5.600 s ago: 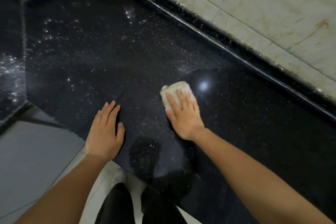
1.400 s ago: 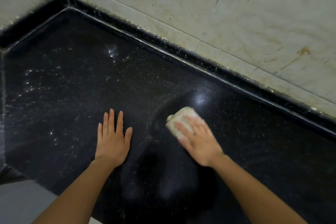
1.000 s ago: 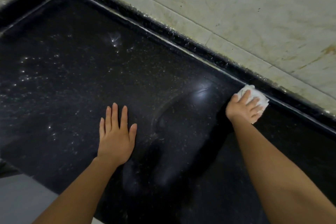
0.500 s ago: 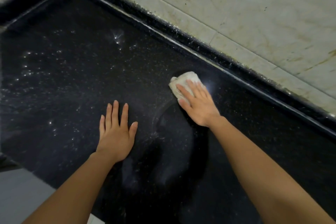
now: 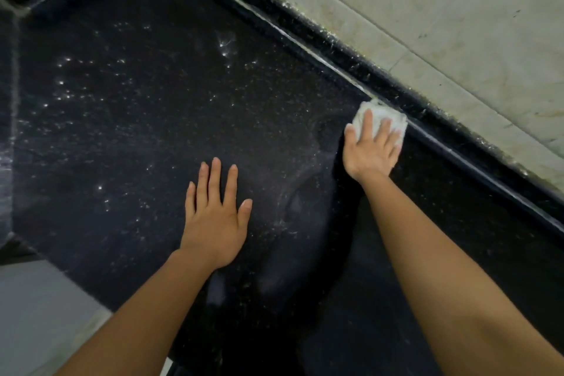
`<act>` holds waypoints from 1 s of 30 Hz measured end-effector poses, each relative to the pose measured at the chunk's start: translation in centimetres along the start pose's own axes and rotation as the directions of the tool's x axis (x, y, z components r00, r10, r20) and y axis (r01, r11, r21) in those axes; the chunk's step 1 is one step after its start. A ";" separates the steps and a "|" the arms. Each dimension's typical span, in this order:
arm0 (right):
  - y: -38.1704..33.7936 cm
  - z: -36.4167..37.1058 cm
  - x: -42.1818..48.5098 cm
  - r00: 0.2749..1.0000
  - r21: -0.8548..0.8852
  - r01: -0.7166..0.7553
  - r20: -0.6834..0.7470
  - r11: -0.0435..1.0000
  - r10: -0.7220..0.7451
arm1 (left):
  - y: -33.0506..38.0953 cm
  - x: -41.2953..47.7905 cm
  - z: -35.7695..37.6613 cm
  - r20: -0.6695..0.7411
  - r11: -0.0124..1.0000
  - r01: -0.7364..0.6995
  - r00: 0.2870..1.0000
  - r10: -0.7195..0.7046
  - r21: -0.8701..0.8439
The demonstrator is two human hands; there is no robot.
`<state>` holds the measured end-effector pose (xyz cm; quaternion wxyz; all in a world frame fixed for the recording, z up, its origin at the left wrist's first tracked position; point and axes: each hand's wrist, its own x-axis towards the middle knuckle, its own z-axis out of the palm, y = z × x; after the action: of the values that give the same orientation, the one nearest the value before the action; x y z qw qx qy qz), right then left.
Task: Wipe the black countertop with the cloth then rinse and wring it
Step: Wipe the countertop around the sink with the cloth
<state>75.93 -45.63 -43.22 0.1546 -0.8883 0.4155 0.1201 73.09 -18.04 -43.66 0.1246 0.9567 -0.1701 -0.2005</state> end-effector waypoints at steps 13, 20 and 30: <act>-9.7 0.9 0.8 0.742 -0.128 0.663 0.239 0.738 -0.626 | 0.1 0.1 -0.1 0.021 0.998 0.021 1.000 -0.022 0.053; -3.1 -1.4 3.5 0.823 -0.190 0.564 0.205 0.803 -0.530 | 0.2 0.0 -0.5 0.054 0.999 0.017 0.998 -0.019 0.044; -0.6 1.8 -6.7 0.768 -0.167 0.637 0.226 0.753 -0.600 | 0.1 0.0 -0.3 0.022 1.000 0.017 1.000 -0.017 0.012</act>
<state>72.08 -39.90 -42.50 0.1124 -0.9749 0.0667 0.1801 73.19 -18.13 -43.38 0.1154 0.9565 -0.1645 -0.2114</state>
